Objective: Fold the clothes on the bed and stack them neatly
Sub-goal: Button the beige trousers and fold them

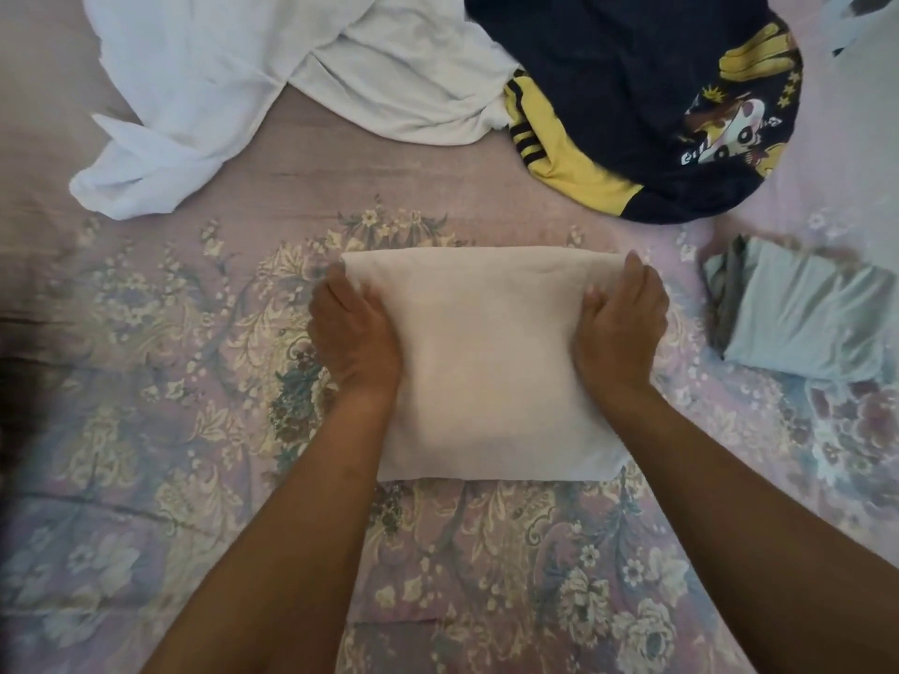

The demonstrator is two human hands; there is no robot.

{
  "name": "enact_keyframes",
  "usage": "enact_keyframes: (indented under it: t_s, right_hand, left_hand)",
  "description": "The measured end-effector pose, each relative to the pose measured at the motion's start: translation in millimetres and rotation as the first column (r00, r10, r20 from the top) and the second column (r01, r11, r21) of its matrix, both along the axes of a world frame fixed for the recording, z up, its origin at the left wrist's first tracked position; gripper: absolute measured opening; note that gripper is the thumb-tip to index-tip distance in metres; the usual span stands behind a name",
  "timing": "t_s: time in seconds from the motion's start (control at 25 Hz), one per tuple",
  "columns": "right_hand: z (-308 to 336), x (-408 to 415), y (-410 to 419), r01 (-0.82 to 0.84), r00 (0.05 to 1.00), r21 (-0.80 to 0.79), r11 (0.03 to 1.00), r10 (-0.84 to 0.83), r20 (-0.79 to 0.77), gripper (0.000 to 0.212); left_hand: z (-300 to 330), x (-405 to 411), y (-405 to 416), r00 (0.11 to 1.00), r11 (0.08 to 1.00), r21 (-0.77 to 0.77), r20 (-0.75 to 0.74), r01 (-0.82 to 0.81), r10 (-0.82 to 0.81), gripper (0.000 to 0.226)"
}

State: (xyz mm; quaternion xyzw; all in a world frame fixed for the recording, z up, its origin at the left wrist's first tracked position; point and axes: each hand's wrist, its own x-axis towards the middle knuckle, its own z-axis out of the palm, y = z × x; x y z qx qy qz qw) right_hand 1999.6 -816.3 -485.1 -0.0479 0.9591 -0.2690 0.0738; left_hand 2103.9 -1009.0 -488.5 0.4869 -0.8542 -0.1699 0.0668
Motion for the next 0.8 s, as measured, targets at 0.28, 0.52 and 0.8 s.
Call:
enact_keyframes:
  t_s: [0.28,0.52,0.8]
  right_hand:
    - [-28.4,61.6,18.6,-0.602,0.738,0.399,0.692,0.673,-0.055,0.063]
    - [-16.3,64.2,29.1,-0.664,0.708,0.400,0.632,0.703,0.064,0.086]
    - [-1.7,90.5,69.0,-0.619,0.538,0.635,0.463,0.838,-0.087,0.065]
  left_hand:
    - [-25.3,55.2,56.7,0.624,0.607,-0.145,0.174,0.782,-0.762,0.058]
    - [-24.7,78.2,46.2,0.491,0.465,-0.164,0.213,0.870,-0.844,0.081]
    - [-3.8,94.5,53.6,0.351,0.285,-0.212,0.418,0.935,-0.838,0.051]
